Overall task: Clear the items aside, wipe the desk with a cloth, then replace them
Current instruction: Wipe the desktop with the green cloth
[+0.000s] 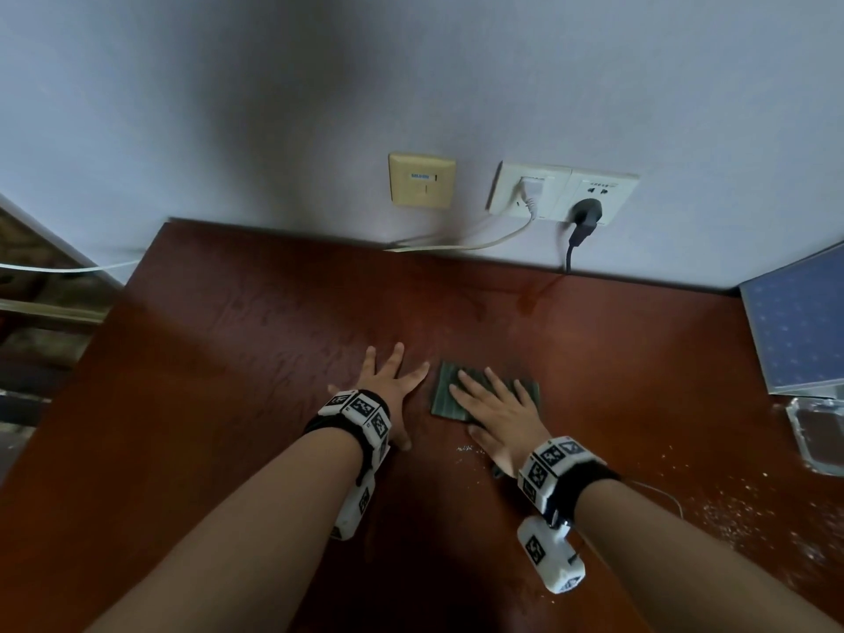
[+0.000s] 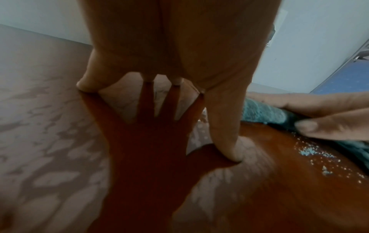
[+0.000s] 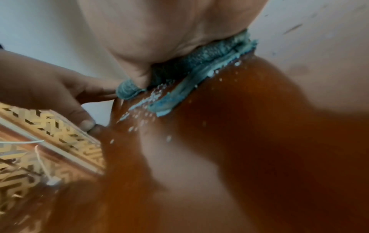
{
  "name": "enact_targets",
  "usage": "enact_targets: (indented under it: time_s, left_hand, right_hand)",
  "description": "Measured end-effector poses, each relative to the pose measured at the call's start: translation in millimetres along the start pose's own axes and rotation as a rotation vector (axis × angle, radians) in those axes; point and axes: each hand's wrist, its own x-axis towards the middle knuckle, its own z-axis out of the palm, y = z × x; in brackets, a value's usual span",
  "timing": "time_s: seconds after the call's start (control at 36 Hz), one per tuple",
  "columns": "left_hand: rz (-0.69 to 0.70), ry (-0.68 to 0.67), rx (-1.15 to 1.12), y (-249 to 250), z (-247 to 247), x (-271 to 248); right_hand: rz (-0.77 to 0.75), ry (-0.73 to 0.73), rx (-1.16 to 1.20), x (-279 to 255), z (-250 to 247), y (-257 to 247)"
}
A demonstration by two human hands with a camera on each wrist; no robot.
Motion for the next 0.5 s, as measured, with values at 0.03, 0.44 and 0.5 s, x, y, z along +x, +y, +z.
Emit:
enact_targets:
  time_s: [0.03, 0.44, 0.5]
  left_hand:
    - [0.001, 0.003, -0.003, -0.1, 0.3, -0.6]
    - [0.019, 0.031, -0.011, -0.6, 21.3, -12.9]
    - [0.035, 0.043, -0.003, -3.9, 30.2, -15.2]
  right_hand:
    - [-0.009, -0.003, 0.002, -4.4, 2.7, -2.7]
    - [-0.12, -0.118, 0.278, -41.2, 15.0, -23.9]
    - [0.016, -0.116, 0.597, -42.3, 0.3, -25.7]
